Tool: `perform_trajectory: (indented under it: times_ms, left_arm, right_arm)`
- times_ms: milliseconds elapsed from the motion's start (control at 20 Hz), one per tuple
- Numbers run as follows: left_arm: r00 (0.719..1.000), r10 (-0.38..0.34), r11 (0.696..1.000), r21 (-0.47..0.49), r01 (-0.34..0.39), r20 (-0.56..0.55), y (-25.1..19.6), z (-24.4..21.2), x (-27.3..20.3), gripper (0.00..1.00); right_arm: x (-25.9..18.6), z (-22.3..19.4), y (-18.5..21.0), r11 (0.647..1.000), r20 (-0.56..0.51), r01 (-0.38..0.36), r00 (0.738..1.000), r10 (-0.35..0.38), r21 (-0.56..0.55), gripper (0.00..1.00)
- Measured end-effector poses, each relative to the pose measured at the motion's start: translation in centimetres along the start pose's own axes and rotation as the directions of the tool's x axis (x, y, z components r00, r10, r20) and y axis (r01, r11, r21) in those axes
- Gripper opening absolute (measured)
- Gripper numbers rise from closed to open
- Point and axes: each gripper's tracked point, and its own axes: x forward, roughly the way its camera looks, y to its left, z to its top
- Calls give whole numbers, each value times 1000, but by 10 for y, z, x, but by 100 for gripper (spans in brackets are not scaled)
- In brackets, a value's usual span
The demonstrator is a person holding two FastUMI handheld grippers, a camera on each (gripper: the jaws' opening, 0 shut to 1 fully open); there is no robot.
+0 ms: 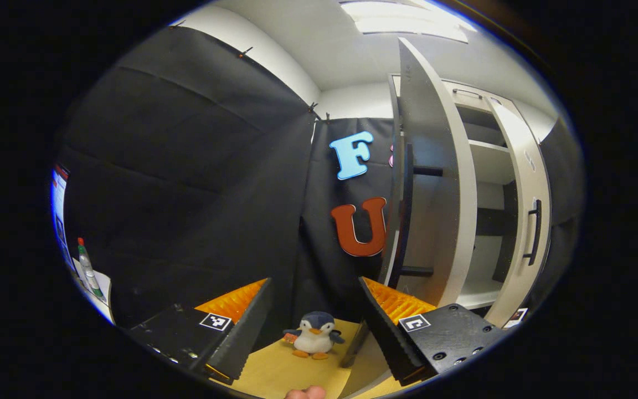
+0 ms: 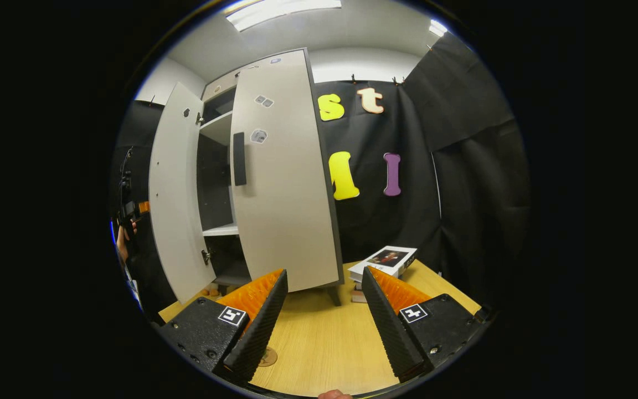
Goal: Grasp the bottle in the cabinet with the left hand and place it on the coaster, then close the right door with the right hand and the left door with the left hand.
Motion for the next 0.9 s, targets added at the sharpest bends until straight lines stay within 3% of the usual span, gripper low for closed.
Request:
perform_trajectory:
  times_ms: [200, 400, 450, 500, 650, 700, 900]
  left_arm:
    - [990, -137, 991, -11, 137, -20, -57, -5, -14, 94]
    - [951, -308, 951, -7, 308, -18, -125, -7, -17, 99]
    - [944, -328, 945, -10, 328, -16, -136, -7, -19, 95]
    - [940, -341, 940, -10, 341, -14, -143, -7, -23, 99]
    - [926, -377, 926, -26, 377, -6, -159, -4, -33, 99]
    - [918, -397, 917, -36, 396, -14, -167, -7, -38, 95]
    - [894, -447, 894, -37, 446, -18, -190, -17, -59, 99]
  right_arm:
    - [-9, 0, -2, 1000, -4, 10, 1000, -10, 2, 83]
    - [-22, 2, -13, 999, -2, 48, 999, -49, -11, 83]
    - [-25, 3, -17, 998, 2, 63, 998, -63, -11, 83]
    - [-29, 6, -20, 997, 9, 74, 997, -74, -10, 83]
    - [-40, 11, -28, 994, 22, 107, 994, -107, -8, 83]
    - [-42, 12, -29, 994, 23, 111, 994, -111, -2, 83]
    - [-45, 18, -28, 993, 37, 114, 993, -114, 5, 83]
